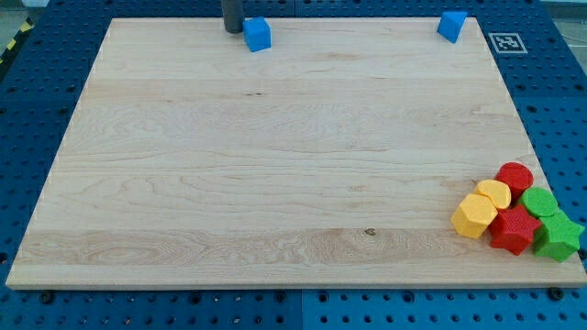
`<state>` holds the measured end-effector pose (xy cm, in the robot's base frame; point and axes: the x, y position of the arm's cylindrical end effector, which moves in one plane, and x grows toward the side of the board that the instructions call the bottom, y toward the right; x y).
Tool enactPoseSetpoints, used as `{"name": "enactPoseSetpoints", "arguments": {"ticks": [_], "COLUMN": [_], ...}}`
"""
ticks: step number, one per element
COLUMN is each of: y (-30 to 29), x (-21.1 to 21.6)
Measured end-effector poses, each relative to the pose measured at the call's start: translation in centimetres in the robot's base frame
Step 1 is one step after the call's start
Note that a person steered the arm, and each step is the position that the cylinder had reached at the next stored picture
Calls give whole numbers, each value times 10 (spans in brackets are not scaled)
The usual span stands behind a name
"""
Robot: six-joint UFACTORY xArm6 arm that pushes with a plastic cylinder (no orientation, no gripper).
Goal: Push blue cube slightly down wards
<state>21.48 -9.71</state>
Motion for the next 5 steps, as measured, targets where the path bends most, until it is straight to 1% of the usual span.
{"name": "enactPoseSetpoints", "arguments": {"ticks": [2, 5], "y": [6, 30], "x": [8, 8]}}
